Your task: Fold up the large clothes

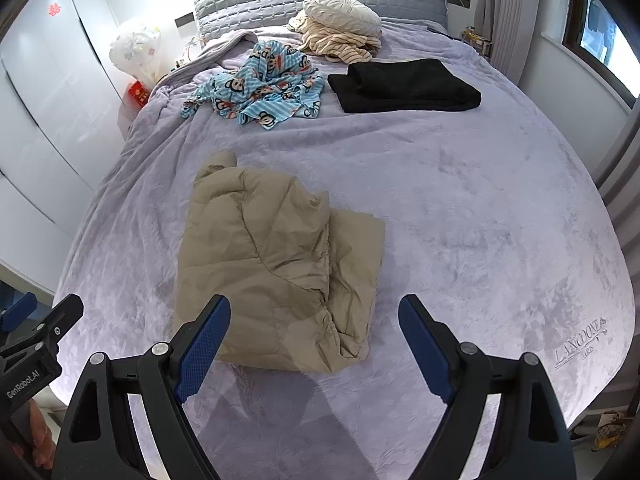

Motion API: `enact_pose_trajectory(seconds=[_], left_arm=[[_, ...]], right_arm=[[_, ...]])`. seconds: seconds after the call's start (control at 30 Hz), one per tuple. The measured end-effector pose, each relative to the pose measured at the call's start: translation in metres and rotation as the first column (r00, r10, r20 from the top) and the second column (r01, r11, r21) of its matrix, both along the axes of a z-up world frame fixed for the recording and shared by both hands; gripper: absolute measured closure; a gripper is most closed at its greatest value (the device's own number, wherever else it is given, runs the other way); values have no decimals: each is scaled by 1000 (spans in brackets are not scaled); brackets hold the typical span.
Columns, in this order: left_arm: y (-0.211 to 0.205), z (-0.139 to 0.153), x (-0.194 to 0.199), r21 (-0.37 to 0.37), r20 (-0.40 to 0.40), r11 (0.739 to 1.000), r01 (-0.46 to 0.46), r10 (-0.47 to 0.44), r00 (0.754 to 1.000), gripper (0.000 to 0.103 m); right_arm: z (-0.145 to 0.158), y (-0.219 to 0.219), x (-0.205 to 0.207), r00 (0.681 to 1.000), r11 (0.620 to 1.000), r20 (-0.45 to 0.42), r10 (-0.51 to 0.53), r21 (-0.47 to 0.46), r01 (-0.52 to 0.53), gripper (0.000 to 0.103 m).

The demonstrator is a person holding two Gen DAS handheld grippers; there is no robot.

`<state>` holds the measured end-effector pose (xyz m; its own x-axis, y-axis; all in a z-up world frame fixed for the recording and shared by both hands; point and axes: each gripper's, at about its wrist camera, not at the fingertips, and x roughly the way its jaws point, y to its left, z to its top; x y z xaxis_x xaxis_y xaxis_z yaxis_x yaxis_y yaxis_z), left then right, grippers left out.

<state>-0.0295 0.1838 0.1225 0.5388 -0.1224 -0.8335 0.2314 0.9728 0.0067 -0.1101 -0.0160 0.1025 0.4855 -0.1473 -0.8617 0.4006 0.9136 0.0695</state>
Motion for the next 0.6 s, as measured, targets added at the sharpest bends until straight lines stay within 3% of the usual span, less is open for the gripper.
enact_pose_trajectory(seconds=[0.6], left_arm=[[1,0,2,-2,-2,1000,2,-2,1000,0]], right_arm=[[0,1,1,1000,1000,-2,5,5,-5,15]])
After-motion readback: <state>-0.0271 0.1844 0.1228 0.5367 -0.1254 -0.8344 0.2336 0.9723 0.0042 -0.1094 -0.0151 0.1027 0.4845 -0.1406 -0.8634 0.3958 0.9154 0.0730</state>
